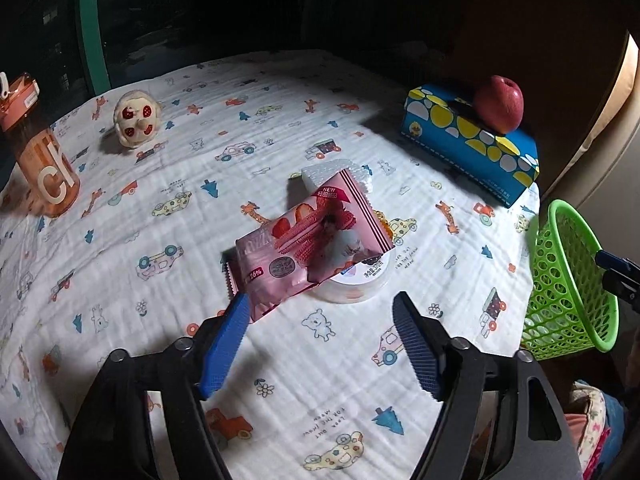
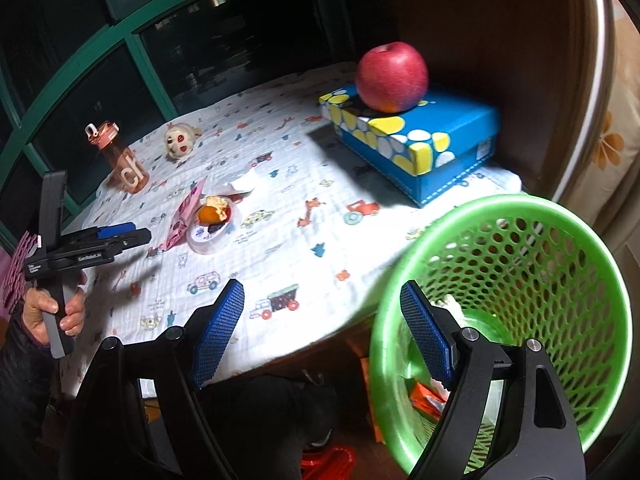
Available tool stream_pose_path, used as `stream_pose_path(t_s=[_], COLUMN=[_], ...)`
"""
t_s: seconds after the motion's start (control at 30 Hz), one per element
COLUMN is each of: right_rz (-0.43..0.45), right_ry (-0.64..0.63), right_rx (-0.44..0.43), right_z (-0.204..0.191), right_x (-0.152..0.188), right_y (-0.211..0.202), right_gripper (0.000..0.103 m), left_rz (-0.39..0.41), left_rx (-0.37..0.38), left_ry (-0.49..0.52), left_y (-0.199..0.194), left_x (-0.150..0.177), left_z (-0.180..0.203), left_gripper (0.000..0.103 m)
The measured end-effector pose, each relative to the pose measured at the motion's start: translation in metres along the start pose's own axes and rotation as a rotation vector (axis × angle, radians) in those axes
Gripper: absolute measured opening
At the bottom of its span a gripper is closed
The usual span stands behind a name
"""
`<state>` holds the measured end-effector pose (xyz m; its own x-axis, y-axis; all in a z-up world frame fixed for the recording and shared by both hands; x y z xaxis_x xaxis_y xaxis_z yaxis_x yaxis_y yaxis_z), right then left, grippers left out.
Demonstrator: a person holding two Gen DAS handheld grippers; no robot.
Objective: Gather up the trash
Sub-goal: 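Grasp the pink snack wrapper with the left tool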
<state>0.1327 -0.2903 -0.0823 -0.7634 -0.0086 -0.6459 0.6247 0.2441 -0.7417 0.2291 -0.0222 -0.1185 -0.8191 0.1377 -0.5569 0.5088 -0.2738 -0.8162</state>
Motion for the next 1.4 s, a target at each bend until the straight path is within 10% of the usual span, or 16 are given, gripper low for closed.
stream_pose_path(t_s=[0.53,1.13,1.4], right_rz=[-0.068,-0.147,-0.159], right_ry=[-0.032,-0.041,-0.059], right_rx=[-0.018,-0.033,-0.050], right_z=[-0.031,-0.057,-0.068], right_x=[-0.014,-0.024,-0.025], right_y=[0.038,0.086,0.100], right_gripper=[0.080,0.080,0.080], left_rz=[-0.097,-0.162,-0.132], left_rx=[0.118,0.357,0.362], left_ry=[0.415,0.496,0.460], left_y=[0.046,0.085,0.079], left_x=[-0.027,-0.033,-0.033], left_z=[0.003,0.017,0.011], left_gripper=[0.092,0.093,0.070])
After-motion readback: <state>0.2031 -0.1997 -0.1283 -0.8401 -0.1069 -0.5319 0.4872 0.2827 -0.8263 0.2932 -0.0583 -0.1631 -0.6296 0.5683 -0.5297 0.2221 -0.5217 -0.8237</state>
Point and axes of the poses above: each gripper's, at about its wrist camera, not at the fingertips, and y roughly the way its jaws point, z to its right, x to its underside, the point moved 9 cm from there along y, roughly the way its jaws point, and after that the axes turned 4 degrees about -y, right-handed, at the moved point
